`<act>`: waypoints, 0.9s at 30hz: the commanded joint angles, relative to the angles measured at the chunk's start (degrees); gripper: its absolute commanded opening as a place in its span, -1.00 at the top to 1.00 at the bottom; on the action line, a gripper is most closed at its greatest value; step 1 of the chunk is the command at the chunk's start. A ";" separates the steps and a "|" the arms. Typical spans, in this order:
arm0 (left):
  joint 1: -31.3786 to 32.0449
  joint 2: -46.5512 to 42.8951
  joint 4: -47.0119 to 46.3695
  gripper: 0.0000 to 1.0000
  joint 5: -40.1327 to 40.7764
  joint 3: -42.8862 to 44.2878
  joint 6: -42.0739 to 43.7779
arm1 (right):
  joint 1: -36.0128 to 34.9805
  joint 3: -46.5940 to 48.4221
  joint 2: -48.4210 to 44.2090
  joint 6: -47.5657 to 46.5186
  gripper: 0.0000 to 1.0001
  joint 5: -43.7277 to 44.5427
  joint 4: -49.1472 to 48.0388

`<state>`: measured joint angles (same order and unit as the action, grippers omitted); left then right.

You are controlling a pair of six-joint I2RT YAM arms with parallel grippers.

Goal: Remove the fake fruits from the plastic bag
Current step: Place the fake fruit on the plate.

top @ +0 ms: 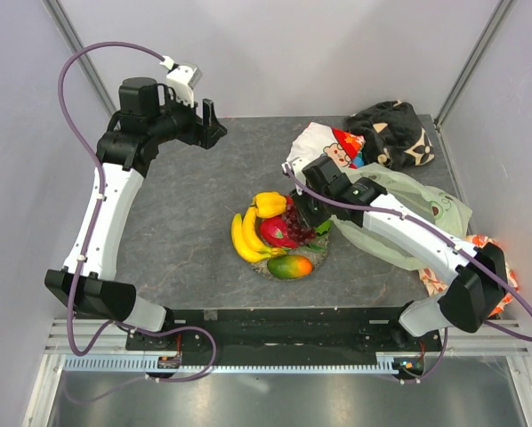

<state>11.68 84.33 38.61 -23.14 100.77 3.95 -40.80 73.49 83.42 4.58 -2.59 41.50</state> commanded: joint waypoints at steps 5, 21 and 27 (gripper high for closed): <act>-0.43 -1.10 -2.31 -0.62 -2.00 0.13 -1.31 | -1.30 0.86 1.40 1.57 -0.14 -3.74 -0.10; -0.43 1.71 -2.66 -0.62 -3.23 2.24 -1.84 | -1.22 9.28 -0.19 -4.04 -0.40 0.21 3.50; -0.35 2.68 -2.40 -0.65 -2.26 1.89 -2.36 | 0.80 11.94 -0.01 -5.46 -0.69 5.48 3.07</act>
<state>11.60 86.41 38.37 -24.67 100.86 3.27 -41.43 83.26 84.58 0.95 -1.87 44.99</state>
